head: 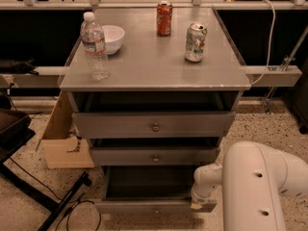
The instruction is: Open bottom drawer
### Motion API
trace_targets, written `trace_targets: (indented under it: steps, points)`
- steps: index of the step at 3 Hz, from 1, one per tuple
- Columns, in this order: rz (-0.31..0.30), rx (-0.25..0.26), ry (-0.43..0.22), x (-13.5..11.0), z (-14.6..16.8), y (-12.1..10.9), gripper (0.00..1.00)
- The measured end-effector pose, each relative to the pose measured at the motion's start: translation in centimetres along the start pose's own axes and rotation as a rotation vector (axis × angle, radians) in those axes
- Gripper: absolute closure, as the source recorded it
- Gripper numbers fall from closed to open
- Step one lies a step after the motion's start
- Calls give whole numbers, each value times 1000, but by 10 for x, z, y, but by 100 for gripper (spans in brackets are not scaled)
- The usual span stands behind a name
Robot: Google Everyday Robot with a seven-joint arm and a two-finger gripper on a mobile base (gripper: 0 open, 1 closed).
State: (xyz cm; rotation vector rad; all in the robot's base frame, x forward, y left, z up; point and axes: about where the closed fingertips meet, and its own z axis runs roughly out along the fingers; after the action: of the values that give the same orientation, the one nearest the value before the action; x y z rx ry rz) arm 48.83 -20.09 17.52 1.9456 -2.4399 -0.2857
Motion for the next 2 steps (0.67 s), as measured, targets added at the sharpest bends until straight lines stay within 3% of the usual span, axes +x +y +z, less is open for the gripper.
trace_targets:
  steps: [1,2]
  points:
    - [0,0,0,0,0,0,7]
    - [0,0,0,0,0,0,0]
